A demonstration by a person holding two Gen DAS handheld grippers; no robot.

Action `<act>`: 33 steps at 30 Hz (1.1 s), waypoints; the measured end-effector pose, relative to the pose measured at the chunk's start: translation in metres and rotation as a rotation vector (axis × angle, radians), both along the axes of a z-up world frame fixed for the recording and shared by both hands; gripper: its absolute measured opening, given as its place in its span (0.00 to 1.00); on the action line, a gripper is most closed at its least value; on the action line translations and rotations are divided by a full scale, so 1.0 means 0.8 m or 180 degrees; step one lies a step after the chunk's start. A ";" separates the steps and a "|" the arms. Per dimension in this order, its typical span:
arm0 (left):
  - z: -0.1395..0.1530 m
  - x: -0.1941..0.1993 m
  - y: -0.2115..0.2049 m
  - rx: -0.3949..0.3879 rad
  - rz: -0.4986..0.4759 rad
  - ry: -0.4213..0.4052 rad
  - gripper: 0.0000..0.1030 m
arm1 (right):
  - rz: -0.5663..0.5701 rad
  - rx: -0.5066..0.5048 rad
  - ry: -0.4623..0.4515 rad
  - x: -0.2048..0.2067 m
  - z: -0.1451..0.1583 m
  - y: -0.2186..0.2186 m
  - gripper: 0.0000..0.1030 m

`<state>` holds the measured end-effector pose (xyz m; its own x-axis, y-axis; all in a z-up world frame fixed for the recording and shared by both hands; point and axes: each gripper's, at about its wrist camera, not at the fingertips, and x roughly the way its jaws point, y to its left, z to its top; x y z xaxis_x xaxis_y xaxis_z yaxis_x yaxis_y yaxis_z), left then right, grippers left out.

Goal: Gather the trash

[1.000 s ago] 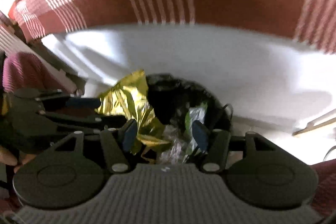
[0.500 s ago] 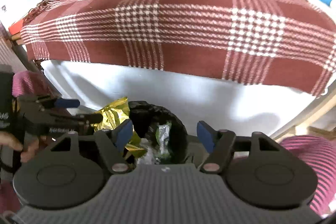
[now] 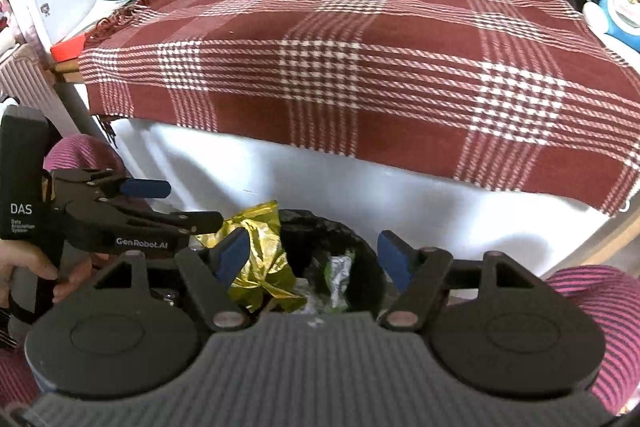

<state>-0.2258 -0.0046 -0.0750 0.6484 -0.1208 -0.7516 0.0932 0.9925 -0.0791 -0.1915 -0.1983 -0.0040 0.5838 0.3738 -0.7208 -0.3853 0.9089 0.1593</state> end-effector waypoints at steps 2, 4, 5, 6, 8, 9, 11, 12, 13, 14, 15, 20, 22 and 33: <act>0.003 -0.001 -0.001 0.0031 0.0003 -0.0005 0.80 | 0.0030 0.0010 0.0003 0.002 -0.002 0.006 0.78; 0.004 -0.001 -0.001 0.0070 -0.0003 0.0004 0.81 | 0.0071 0.0009 0.0021 0.004 -0.005 0.010 0.79; 0.005 0.000 -0.002 0.0087 -0.0009 0.0013 0.81 | 0.0094 0.0009 0.0031 0.006 -0.007 0.012 0.79; 0.005 0.001 -0.003 0.0105 -0.0008 0.0032 0.82 | 0.0106 0.0003 0.0044 0.007 -0.010 0.014 0.79; 0.004 0.004 -0.003 0.0122 -0.0001 0.0060 0.82 | 0.0136 0.0002 0.0080 0.010 -0.015 0.016 0.79; 0.003 0.005 -0.003 0.0126 -0.0001 0.0073 0.83 | 0.0151 0.0001 0.0104 0.012 -0.018 0.018 0.80; 0.000 0.008 -0.003 0.0133 -0.0002 0.0097 0.83 | 0.0146 -0.0005 0.0146 0.017 -0.025 0.020 0.80; -0.001 0.010 -0.003 0.0140 -0.0004 0.0114 0.84 | 0.0143 -0.0002 0.0168 0.019 -0.029 0.021 0.80; -0.003 0.012 -0.003 0.0150 -0.0009 0.0132 0.84 | 0.0140 0.0001 0.0192 0.021 -0.033 0.022 0.80; -0.004 0.013 -0.003 0.0164 -0.0008 0.0146 0.84 | 0.0140 0.0005 0.0215 0.022 -0.036 0.023 0.80; -0.005 0.015 -0.002 0.0176 0.0000 0.0156 0.84 | 0.0141 0.0013 0.0240 0.024 -0.039 0.024 0.80; -0.006 0.023 0.001 0.0126 0.0003 0.0202 0.85 | 0.0125 0.0046 0.0334 0.036 -0.053 0.027 0.80; -0.007 0.028 0.002 0.0120 0.0027 0.0244 0.86 | 0.0120 0.0050 0.0356 0.040 -0.057 0.029 0.81; 0.006 0.039 0.009 0.0032 0.0081 0.0224 0.86 | 0.0093 0.0132 0.0352 0.053 -0.057 0.031 0.82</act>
<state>-0.1944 0.0025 -0.0704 0.5966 -0.0971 -0.7967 0.0626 0.9953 -0.0745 -0.1490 -0.1735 -0.0494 0.4899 0.4204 -0.7637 -0.3896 0.8893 0.2396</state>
